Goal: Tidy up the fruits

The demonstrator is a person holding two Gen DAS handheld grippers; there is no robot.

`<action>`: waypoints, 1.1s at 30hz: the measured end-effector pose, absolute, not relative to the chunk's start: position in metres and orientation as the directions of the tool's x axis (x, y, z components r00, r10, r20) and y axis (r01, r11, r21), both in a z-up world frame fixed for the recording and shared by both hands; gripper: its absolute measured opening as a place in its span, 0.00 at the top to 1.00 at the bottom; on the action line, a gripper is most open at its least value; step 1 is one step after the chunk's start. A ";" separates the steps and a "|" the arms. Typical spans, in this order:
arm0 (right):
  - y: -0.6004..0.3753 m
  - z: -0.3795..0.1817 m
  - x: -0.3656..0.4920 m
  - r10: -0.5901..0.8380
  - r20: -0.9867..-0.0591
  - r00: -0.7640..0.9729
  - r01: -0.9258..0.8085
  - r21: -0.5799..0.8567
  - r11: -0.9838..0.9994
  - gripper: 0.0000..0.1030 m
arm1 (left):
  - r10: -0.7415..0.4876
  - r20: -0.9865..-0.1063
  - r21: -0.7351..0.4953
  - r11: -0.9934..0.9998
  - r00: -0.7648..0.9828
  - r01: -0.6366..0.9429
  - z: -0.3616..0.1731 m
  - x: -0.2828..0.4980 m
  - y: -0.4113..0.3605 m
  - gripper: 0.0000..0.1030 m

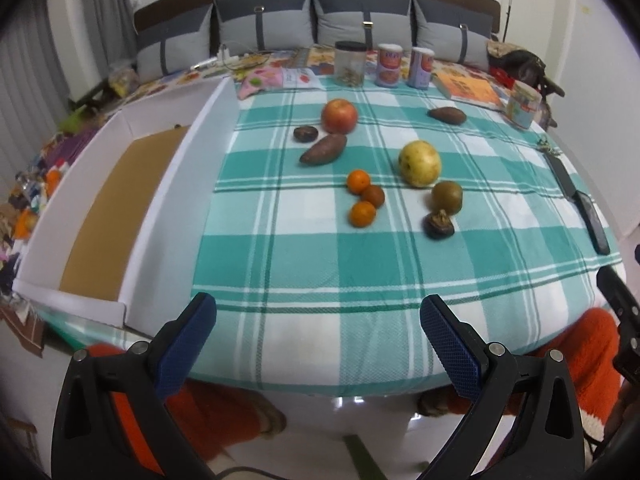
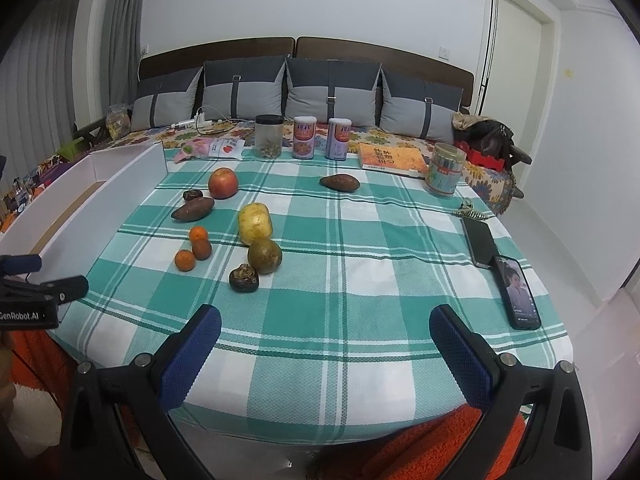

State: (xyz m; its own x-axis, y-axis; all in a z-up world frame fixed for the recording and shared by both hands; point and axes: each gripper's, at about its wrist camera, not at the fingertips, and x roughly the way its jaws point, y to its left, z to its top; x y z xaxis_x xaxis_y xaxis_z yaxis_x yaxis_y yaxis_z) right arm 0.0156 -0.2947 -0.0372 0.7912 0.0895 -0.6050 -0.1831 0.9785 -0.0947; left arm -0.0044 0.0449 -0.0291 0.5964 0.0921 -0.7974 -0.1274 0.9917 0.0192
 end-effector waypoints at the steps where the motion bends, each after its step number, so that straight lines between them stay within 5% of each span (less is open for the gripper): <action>1: -0.295 -0.038 0.016 0.090 -0.606 0.790 -0.183 -0.093 0.979 0.00 | 0.094 -0.795 0.020 0.991 0.599 -0.130 -0.028 -0.005 0.045 0.01; 33: -0.290 -0.041 0.017 0.103 -0.619 0.779 -0.199 -0.088 0.976 0.00 | 0.064 -0.768 -0.009 0.994 0.637 -0.111 -0.021 -0.008 0.043 0.01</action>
State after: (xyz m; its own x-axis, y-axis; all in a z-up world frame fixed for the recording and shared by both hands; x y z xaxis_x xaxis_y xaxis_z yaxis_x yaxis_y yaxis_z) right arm 0.0175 -0.2900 -0.0411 0.7788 0.1028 -0.6189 -0.1986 0.9761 -0.0879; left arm -0.0076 0.0431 -0.0208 0.6368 0.0637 -0.7684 -0.1106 0.9938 -0.0093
